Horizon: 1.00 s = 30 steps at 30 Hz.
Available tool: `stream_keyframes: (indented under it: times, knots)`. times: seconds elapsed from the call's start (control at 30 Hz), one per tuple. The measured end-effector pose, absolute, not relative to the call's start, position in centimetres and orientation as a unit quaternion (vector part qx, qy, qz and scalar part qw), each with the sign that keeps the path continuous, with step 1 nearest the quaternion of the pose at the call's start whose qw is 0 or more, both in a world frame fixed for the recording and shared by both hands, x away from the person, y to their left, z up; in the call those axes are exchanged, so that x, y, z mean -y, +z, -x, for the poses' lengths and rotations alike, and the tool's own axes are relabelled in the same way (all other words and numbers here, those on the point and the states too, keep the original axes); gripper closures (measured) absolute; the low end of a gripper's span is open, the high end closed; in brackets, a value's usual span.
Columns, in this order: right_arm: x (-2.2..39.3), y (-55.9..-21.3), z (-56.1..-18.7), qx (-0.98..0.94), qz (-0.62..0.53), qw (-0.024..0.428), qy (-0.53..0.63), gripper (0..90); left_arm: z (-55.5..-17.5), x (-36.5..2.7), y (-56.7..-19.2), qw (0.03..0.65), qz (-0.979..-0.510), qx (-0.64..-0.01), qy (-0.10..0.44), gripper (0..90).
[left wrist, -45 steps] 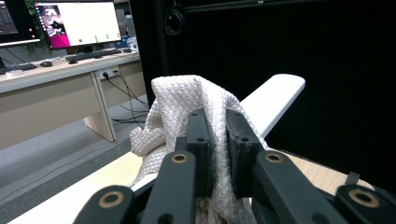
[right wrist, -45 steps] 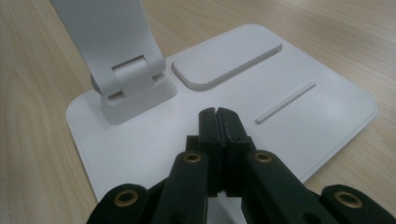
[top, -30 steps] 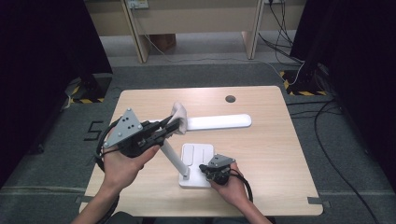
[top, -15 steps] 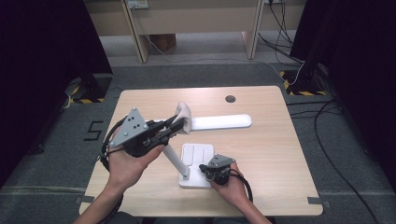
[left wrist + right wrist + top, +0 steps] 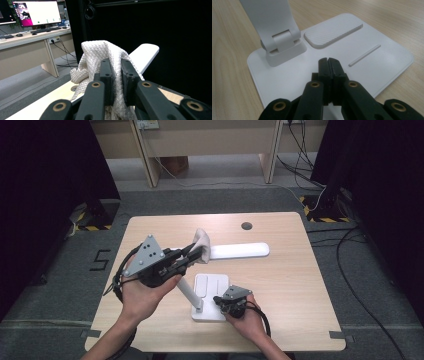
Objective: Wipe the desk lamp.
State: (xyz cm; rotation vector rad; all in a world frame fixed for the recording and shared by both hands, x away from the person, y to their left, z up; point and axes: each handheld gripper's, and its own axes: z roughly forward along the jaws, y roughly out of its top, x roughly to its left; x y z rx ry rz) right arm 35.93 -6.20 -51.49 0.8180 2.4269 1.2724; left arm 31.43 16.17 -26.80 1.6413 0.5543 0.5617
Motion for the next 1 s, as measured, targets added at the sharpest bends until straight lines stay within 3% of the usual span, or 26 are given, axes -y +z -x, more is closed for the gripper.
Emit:
stream_keyframes:
  times: [1.0]
  knots:
    - [6.2,-51.5,-35.9,-0.840,-0.283,0.140,0.441,89.5,-31.6,-14.1,-26.8,0.620,-0.713,-0.231,0.232,81.6]
